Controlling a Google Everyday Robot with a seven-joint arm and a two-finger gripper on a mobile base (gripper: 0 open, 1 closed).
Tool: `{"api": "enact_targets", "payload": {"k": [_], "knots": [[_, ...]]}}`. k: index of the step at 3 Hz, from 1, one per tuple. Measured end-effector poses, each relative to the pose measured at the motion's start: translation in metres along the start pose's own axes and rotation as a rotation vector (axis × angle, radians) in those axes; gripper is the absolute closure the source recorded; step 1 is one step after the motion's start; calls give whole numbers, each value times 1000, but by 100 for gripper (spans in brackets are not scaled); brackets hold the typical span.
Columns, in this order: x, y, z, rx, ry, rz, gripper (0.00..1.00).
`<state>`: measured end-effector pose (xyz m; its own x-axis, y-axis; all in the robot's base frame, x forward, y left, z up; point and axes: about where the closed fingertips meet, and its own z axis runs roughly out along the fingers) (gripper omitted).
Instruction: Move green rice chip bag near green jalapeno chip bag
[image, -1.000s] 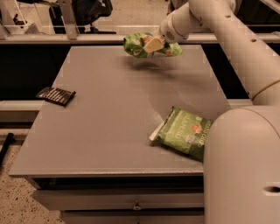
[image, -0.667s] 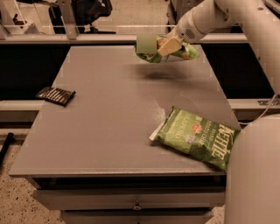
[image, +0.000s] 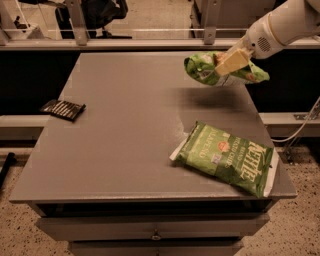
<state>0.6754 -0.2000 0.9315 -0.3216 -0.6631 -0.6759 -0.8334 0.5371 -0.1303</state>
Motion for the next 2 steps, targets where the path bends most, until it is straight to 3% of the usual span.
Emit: {"api": "enact_targets", "payload": {"k": [1,2], "knots": [[27,26,-17,-16,14,82,100],[38,61,-9,-65,3,141,100]]}}
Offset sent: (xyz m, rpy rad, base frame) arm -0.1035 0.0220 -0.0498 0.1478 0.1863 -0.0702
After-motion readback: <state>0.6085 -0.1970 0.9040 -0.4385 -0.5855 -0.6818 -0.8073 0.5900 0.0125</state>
